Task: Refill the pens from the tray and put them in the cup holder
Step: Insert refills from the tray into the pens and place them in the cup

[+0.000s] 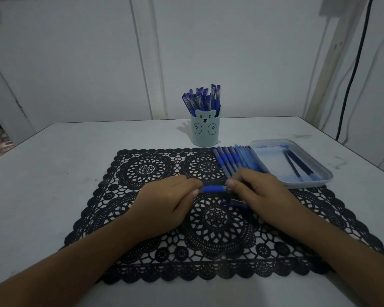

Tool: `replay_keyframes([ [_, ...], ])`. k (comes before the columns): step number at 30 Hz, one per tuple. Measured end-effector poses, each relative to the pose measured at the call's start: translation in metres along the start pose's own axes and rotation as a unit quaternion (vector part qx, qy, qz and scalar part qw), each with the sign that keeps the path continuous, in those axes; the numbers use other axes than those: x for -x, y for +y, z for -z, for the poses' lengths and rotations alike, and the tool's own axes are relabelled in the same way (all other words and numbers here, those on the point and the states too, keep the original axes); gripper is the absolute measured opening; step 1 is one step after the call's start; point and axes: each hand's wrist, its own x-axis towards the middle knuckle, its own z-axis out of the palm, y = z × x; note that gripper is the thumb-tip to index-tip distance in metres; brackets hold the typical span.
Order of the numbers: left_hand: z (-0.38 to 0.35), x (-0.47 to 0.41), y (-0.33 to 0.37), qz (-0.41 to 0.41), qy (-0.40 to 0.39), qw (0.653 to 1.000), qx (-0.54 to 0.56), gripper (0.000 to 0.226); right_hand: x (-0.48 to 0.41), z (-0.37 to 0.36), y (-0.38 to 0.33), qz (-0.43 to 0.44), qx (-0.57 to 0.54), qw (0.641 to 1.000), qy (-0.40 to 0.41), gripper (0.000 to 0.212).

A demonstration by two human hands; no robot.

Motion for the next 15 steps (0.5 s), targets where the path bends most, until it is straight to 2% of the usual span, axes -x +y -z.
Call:
replay_keyframes([
  [2, -0.0004, 0.0003, -0.0008, 0.011, 0.007, 1.000, 0.004, 0.022, 0.0008, 0.0021, -0.0011, -0.001, -0.010, 1.000, 0.000, 0.011],
  [5, -0.0015, 0.0006, -0.0016, 0.015, 0.010, 1.000, 0.010, 0.022, 0.0002, 0.0028, -0.0033, -0.007, 0.037, 0.999, -0.006, 0.040],
  [6, -0.0016, 0.0004, -0.0015, 0.015, 0.007, 1.000, 0.011, 0.021, -0.0004, 0.0031, -0.0031, -0.006, 0.046, 0.999, -0.010, 0.040],
  [10, -0.0016, -0.0002, -0.0011, 0.027, 0.007, 0.999, 0.022, 0.022, -0.0001, 0.0055, -0.0016, 0.001, 0.012, 1.000, -0.028, 0.007],
  [11, -0.0015, -0.0005, -0.0010, 0.027, 0.006, 0.999, 0.021, 0.021, 0.0002, 0.0056, -0.0016, -0.002, 0.008, 1.000, -0.028, 0.006],
  [15, -0.0007, -0.0009, 0.0001, 0.010, -0.008, 1.000, 0.014, 0.020, -0.0007, 0.0052, -0.0017, -0.006, 0.012, 1.000, -0.008, 0.026],
])
